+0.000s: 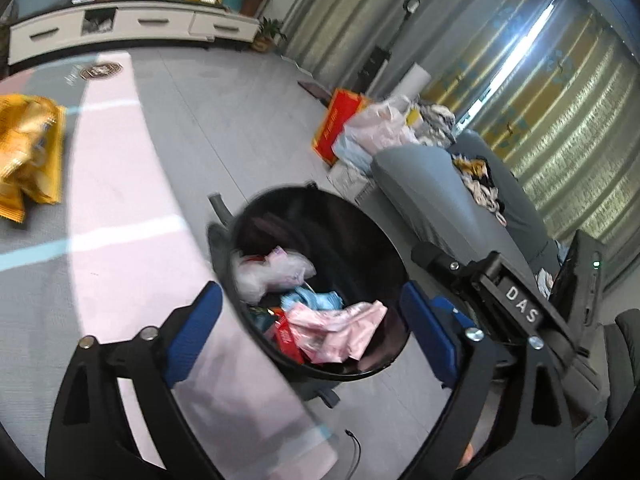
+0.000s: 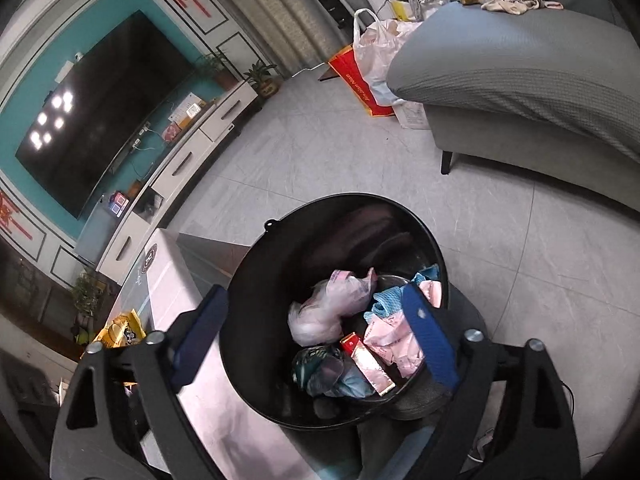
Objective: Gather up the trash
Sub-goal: 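Open both tools to drop the white and green bags into the bin, then move both open tools back over the trash on the table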
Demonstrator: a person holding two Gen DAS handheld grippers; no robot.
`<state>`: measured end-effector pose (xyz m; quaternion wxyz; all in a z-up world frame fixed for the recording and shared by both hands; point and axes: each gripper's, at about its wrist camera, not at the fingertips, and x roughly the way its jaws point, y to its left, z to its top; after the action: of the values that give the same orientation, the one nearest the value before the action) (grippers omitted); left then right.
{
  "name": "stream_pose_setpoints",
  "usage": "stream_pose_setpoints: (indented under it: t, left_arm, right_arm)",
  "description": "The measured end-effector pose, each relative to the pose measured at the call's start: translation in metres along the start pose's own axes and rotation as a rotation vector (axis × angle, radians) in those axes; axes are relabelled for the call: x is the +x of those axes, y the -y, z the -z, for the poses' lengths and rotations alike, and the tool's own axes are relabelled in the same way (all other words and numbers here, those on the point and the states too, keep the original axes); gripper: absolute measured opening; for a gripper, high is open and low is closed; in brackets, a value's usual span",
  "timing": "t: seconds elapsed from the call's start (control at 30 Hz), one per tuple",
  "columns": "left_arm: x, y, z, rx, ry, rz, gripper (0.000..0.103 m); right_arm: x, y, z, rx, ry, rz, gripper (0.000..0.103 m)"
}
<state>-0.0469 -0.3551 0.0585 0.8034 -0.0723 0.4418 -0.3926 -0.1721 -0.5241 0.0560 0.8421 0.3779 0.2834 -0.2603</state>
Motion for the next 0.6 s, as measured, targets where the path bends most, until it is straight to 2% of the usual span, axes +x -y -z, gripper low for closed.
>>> stream_pose_setpoints:
  t: [0.17, 0.37, 0.6]
  left_arm:
    - [-0.048, -0.026, 0.000, 0.001, 0.097, -0.102, 0.098]
    - [-0.116, -0.079, 0.005, -0.066, 0.192, -0.221, 0.100]
    - [-0.206, -0.171, 0.023, -0.190, 0.286, -0.449, 0.100]
  right_arm:
    - [-0.002, -0.014, 0.001, -0.030, 0.025, -0.004, 0.100]
    - [-0.012, -0.051, 0.009, -0.121, 0.073, -0.063, 0.100]
    - [-0.010, -0.108, 0.031, -0.275, 0.075, -0.111, 0.100]
